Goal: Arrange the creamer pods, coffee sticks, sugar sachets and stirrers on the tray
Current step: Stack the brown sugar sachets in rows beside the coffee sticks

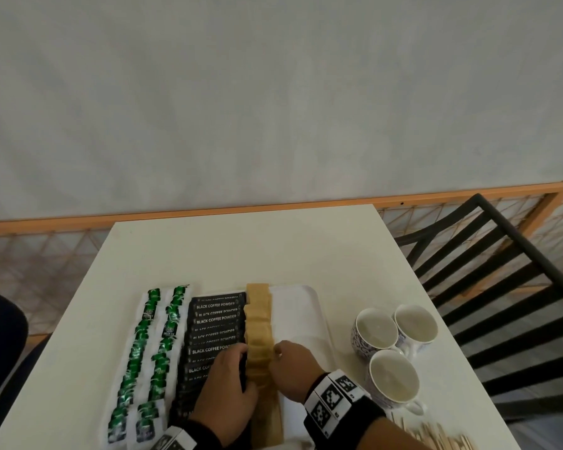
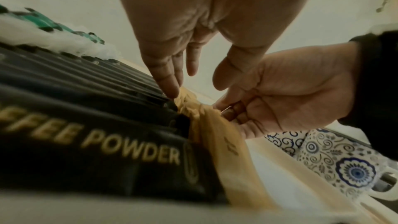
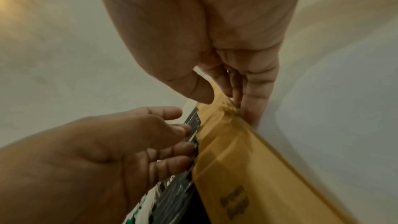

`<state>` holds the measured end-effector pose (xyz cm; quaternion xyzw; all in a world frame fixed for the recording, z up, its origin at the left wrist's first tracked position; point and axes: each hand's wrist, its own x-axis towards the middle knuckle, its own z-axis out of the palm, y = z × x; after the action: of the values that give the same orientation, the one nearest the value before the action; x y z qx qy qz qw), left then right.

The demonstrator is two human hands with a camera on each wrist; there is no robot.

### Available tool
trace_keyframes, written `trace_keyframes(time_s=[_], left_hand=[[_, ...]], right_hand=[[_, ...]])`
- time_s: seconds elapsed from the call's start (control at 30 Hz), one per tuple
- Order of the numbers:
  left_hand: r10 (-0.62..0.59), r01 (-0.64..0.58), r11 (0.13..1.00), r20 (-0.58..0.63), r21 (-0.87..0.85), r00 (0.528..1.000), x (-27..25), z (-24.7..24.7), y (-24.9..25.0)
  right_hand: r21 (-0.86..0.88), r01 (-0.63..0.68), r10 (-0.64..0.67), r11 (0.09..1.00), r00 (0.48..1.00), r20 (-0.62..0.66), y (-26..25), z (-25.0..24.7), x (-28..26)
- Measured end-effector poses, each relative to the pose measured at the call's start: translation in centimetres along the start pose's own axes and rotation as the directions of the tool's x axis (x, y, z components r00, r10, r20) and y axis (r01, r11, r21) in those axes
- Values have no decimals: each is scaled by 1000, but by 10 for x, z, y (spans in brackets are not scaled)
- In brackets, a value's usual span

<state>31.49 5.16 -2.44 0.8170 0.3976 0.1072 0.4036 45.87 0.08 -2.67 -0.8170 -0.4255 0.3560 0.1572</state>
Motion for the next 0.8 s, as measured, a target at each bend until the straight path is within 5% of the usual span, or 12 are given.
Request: trace_keyframes(time_s=[0.3,0.5,0.8], left_hand=[[-43,41,998,55,41,998,47,-12,10],[-99,92,989,57,114,993,64,-12,8],[-115,112,993,81,39,990,78,-13,10]], right_hand=[[88,-19,11,996,996,93,-18,-21,31],[138,-129,131,982,991,-9,-14,-31,67],[175,-91,100,980,994,-45,-22,-30,93]])
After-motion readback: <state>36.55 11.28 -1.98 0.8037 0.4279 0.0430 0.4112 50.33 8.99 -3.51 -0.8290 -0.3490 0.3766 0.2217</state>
